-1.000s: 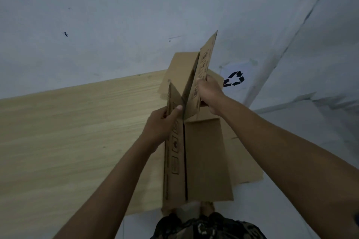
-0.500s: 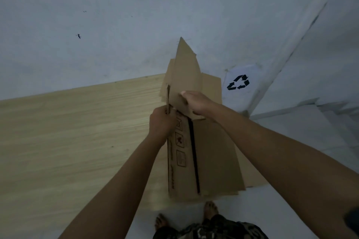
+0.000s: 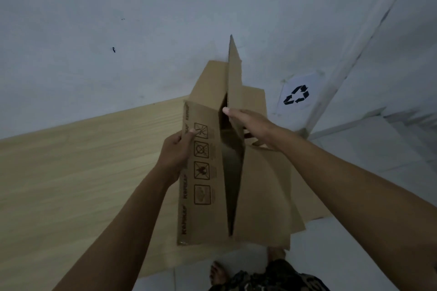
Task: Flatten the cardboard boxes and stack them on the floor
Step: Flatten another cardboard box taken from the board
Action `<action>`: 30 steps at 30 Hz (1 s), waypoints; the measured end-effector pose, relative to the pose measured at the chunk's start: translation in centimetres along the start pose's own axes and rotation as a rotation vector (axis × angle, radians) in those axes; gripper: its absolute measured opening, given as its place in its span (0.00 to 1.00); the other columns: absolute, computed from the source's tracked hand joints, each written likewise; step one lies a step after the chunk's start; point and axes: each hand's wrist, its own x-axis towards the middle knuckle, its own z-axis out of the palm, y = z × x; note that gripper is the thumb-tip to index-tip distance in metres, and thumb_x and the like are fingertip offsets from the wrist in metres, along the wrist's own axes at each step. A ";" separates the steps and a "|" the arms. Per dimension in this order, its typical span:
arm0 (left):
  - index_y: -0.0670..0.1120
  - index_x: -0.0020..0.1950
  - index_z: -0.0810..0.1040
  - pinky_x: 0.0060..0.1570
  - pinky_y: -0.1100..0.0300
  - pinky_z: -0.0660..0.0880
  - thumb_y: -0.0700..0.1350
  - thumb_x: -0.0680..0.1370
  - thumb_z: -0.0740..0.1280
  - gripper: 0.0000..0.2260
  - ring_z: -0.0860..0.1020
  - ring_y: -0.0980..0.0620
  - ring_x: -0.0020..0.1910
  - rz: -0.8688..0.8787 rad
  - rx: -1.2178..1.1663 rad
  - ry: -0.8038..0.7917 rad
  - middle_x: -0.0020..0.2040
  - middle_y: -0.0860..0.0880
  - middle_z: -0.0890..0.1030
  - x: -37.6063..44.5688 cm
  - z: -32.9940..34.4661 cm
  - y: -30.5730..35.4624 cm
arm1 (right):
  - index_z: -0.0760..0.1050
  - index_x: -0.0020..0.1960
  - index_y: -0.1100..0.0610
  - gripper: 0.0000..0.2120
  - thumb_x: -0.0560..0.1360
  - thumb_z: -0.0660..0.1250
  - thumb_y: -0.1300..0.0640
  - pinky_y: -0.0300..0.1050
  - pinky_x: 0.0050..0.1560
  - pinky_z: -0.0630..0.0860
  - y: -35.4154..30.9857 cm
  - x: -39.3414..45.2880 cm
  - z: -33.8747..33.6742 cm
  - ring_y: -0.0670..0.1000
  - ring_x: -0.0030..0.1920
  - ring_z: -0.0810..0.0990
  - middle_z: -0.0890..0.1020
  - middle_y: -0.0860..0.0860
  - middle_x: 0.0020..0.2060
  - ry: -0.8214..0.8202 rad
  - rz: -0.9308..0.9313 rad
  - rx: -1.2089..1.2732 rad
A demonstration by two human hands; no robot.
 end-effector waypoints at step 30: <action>0.52 0.78 0.62 0.73 0.46 0.60 0.79 0.63 0.64 0.50 0.68 0.46 0.72 -0.373 -0.243 -0.122 0.73 0.52 0.68 3.2 -13.8 -6.5 | 0.79 0.63 0.54 0.17 0.81 0.63 0.46 0.52 0.49 0.82 -4.8 -0.6 5.3 0.55 0.52 0.85 0.86 0.54 0.53 0.201 -0.136 0.521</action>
